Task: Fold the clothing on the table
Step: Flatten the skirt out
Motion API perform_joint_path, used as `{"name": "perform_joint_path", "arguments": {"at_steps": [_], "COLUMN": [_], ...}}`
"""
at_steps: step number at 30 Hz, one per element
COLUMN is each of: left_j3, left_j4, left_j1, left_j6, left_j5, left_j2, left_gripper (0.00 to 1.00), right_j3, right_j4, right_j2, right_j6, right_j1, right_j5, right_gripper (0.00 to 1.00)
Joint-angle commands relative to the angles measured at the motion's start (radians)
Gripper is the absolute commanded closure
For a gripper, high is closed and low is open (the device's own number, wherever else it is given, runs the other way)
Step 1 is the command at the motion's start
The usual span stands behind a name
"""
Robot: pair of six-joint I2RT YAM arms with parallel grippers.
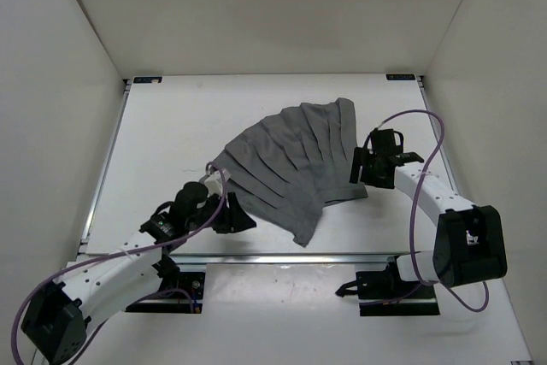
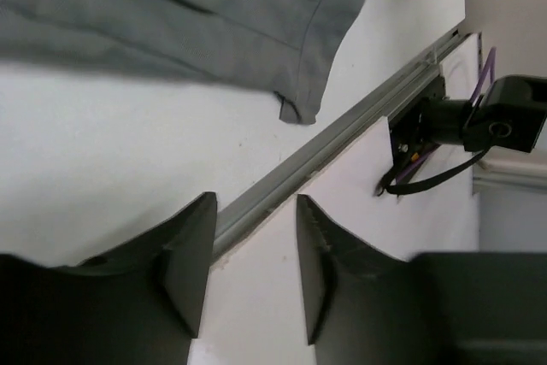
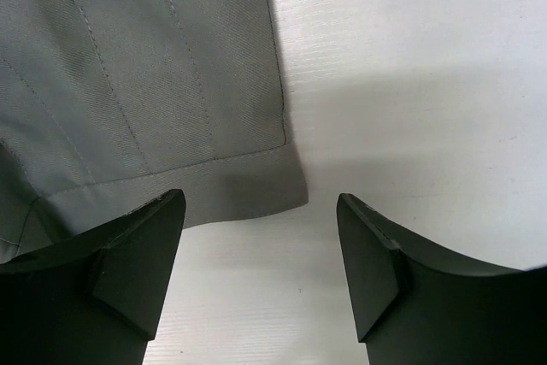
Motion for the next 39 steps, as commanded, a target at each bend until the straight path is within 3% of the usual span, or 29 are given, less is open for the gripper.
{"name": "perform_joint_path", "arguments": {"at_steps": [1,2,4,9,14,26,28,29,30,32,39], "left_j3": [-0.033,-0.036,-0.070,-0.088,-0.035,0.076,0.093,0.099,0.115,0.111,0.033], "left_j4": [0.250,0.252,0.278,0.311,0.328,0.388,0.394,0.400,0.388,0.381,0.356], "left_j1": [-0.043,-0.041,-0.041,-0.069,-0.099,-0.132,-0.127,-0.119,-0.110,-0.083,0.016], "left_j6": [-0.174,-0.172,-0.206,-0.252,-0.269,-0.300,-0.297,-0.289,-0.277,-0.275,-0.208], "left_j5": [-0.024,-0.035,-0.092,-0.184,-0.237,-0.309,-0.311,-0.308,-0.308,-0.294,-0.271], "left_j2": [0.003,0.008,0.035,0.176,0.377,0.684,0.731,0.762,0.784,0.788,0.677], "left_gripper": [0.45,0.44,0.32,0.25,0.24,0.22,0.27,0.39,0.65,0.97,1.00], "right_j3": [-0.007,-0.022,-0.018,-0.018,-0.019,-0.059,-0.071,-0.088,-0.090,-0.101,-0.119], "right_j4": [0.049,0.045,0.063,0.069,0.074,0.105,0.112,0.117,0.126,0.120,0.155], "right_j2": [0.005,0.002,0.000,-0.003,-0.013,-0.038,-0.049,-0.049,-0.058,-0.052,-0.004], "right_j6": [0.001,0.001,0.011,0.017,0.023,0.023,0.028,0.032,0.029,0.021,0.018], "right_j1": [0.010,0.008,0.006,0.025,0.026,0.013,0.006,0.006,0.000,-0.009,-0.015], "right_j5": [0.002,-0.004,-0.010,-0.018,-0.037,-0.083,-0.079,-0.077,-0.080,-0.097,-0.099], "right_gripper": [0.31,0.31,0.31,0.31,0.30,0.30,0.31,0.30,0.30,0.30,0.32]}}
